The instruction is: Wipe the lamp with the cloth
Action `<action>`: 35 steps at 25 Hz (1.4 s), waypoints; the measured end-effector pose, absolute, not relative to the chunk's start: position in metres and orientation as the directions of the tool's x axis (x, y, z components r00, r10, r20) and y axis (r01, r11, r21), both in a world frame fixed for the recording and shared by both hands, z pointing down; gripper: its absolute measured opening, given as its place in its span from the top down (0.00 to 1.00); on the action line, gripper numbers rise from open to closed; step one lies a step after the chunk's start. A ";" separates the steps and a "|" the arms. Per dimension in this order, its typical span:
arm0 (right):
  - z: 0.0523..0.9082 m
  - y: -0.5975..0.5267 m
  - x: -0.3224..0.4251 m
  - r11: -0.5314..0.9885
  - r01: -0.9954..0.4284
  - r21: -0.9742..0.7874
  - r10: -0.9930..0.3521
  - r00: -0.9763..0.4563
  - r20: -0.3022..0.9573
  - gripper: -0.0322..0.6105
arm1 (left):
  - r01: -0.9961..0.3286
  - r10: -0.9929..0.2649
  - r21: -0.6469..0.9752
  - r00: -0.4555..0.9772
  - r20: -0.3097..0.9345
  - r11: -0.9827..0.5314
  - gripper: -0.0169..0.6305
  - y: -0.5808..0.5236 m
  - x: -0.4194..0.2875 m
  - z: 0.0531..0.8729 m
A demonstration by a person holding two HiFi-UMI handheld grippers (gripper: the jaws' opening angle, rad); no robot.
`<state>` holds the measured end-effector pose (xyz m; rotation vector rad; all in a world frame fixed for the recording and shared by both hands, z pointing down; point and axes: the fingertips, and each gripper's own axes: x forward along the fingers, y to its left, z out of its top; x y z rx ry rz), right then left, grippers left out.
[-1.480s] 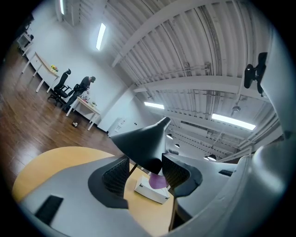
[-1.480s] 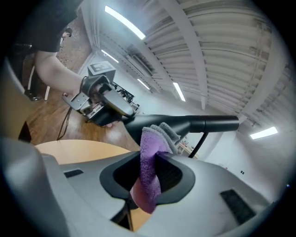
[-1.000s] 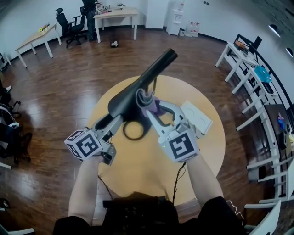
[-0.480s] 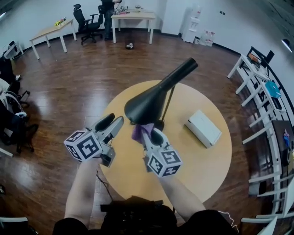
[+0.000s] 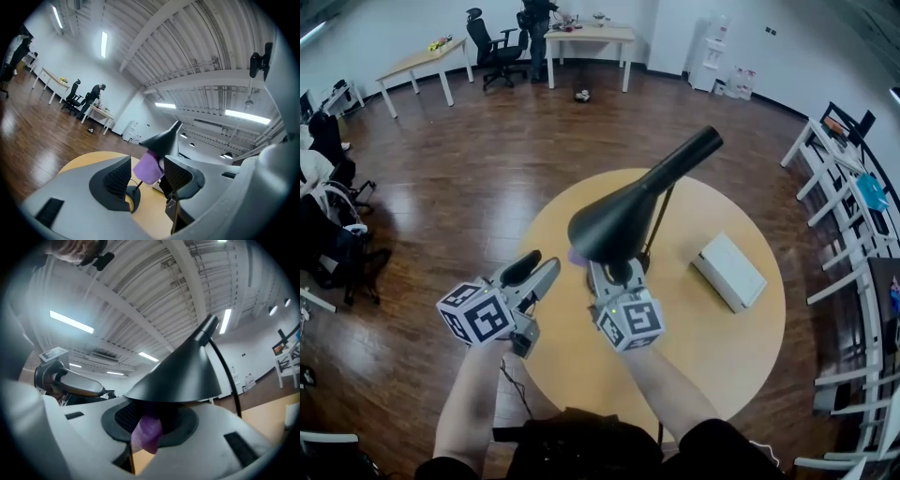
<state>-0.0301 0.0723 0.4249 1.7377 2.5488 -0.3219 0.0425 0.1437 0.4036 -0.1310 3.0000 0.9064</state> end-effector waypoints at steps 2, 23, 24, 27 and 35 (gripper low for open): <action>0.426 0.082 -0.022 0.290 0.943 -0.163 0.934 -0.316 -0.164 0.81 | -0.066 -0.069 0.555 -0.997 -0.016 0.829 0.66 0.145 0.048 0.408; 0.562 -0.056 -0.029 0.219 0.963 0.157 0.775 -0.270 0.572 0.81 | -0.194 -0.160 0.549 -0.981 -0.108 0.813 0.66 0.093 0.044 0.411; 0.565 -0.069 -0.030 0.216 0.965 0.150 0.753 -0.262 0.603 0.81 | -0.200 -0.167 0.548 -0.980 -0.111 0.812 0.66 0.087 0.042 0.411; 0.576 -0.103 -0.031 0.229 0.966 0.118 0.702 -0.248 0.667 0.81 | -0.214 -0.181 0.526 -0.977 -0.114 0.823 0.66 0.069 0.036 0.412; 0.570 -0.173 -0.026 0.255 0.958 0.129 0.649 -0.268 0.712 0.81 | -0.150 -0.142 0.307 -0.989 -0.046 0.940 0.66 0.013 0.057 0.426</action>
